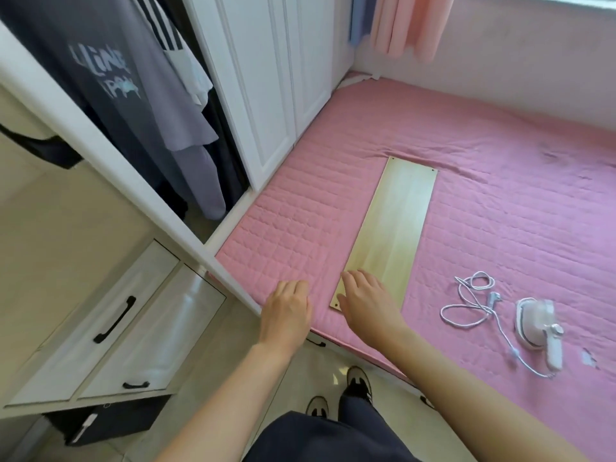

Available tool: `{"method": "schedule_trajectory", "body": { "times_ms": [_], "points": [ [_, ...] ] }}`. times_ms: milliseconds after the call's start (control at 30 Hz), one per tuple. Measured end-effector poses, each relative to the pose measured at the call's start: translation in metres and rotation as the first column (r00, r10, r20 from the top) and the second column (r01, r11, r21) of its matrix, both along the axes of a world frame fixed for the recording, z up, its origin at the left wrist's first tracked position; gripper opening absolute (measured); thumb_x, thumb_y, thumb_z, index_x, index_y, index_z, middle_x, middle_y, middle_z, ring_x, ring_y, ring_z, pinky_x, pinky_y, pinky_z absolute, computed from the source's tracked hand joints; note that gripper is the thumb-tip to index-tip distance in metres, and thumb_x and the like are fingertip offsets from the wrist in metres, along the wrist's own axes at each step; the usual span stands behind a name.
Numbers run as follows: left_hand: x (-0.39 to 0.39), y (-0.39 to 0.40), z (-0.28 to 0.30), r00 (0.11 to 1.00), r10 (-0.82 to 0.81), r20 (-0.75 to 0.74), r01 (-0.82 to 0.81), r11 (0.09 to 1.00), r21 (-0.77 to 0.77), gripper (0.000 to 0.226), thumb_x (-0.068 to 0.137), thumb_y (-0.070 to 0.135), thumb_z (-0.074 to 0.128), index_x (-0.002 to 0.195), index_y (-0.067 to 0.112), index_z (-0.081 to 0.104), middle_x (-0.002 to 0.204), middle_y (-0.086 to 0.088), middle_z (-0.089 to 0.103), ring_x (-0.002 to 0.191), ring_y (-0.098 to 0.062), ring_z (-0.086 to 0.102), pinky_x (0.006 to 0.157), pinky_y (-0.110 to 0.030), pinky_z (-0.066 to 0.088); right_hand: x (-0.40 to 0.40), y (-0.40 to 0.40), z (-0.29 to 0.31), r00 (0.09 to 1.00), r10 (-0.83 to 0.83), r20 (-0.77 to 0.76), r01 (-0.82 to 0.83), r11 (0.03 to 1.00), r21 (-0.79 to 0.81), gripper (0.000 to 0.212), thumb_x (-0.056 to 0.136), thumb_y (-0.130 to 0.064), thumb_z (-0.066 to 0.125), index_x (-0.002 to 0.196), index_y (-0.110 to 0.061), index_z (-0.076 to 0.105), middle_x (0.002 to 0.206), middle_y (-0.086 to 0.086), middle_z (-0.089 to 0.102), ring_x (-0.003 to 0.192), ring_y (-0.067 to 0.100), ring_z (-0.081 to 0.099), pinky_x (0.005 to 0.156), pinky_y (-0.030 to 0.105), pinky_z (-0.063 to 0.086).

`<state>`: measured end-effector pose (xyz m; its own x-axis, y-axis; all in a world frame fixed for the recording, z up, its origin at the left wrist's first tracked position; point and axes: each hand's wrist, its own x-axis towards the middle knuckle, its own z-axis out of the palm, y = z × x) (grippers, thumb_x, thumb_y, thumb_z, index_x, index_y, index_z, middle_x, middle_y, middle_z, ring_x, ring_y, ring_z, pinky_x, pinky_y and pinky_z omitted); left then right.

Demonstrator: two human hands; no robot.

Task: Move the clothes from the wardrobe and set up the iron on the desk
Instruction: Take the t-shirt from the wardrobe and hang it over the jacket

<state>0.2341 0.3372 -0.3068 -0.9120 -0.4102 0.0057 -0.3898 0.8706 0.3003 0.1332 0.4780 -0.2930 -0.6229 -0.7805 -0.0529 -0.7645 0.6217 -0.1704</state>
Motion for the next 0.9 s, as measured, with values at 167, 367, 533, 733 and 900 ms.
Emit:
{"method": "schedule_trajectory", "body": {
  "times_ms": [167,367,533,733,900],
  "points": [
    [-0.039,-0.01,0.013,0.991,0.124,-0.051,-0.125,0.992,-0.017,0.023,0.091,0.018,0.055,0.112,0.012,0.062,0.101,0.0,0.065,0.09,-0.017,0.056,0.075,-0.029,0.051,-0.054,-0.025,0.008,0.992,0.12,-0.034,-0.121,0.993,-0.014,0.042,0.097,-0.029,0.046,0.128,-0.001,0.048,0.125,0.014,0.057,0.121,0.034,0.048,0.101,0.042,0.042],
    [-0.079,-0.025,0.026,0.95,0.289,-0.116,-0.299,0.952,-0.074,0.025,0.083,0.012,0.065,0.108,0.008,0.065,0.098,-0.004,0.069,0.086,-0.021,0.061,0.07,-0.031,0.052,-0.116,-0.056,0.024,0.965,0.25,-0.078,-0.254,0.966,-0.048,0.037,0.088,-0.025,0.062,0.116,-0.001,0.058,0.11,0.013,0.065,0.11,0.034,0.058,0.09,0.041,0.049],
    [-0.102,-0.044,0.038,0.902,0.394,-0.179,-0.416,0.902,-0.112,0.032,0.082,0.009,0.066,0.114,0.007,0.064,0.106,-0.005,0.068,0.096,-0.021,0.061,0.077,-0.03,0.052,-0.155,-0.083,0.041,0.918,0.373,-0.132,-0.381,0.923,-0.043,0.038,0.084,-0.024,0.068,0.112,0.0,0.06,0.103,0.013,0.066,0.102,0.034,0.061,0.086,0.041,0.052],
    [-0.125,-0.084,0.069,0.842,0.48,-0.246,-0.526,0.832,-0.177,0.027,0.085,0.011,0.063,0.112,0.008,0.063,0.107,-0.005,0.067,0.1,-0.021,0.059,0.08,-0.033,0.052,-0.183,-0.133,0.075,0.869,0.46,-0.184,-0.483,0.87,-0.105,0.037,0.09,-0.022,0.059,0.118,0.002,0.057,0.108,0.015,0.064,0.109,0.035,0.058,0.092,0.042,0.049],
    [-0.149,-0.128,0.105,0.782,0.495,-0.38,-0.594,0.776,-0.21,0.029,0.082,0.009,0.067,0.11,0.005,0.066,0.104,-0.007,0.069,0.099,-0.026,0.062,0.077,-0.036,0.054,-0.204,-0.18,0.11,0.837,0.5,-0.222,-0.539,0.824,-0.176,0.037,0.096,-0.023,0.047,0.126,-0.001,0.05,0.116,0.013,0.06,0.115,0.031,0.052,0.099,0.037,0.042]
  ]
}}
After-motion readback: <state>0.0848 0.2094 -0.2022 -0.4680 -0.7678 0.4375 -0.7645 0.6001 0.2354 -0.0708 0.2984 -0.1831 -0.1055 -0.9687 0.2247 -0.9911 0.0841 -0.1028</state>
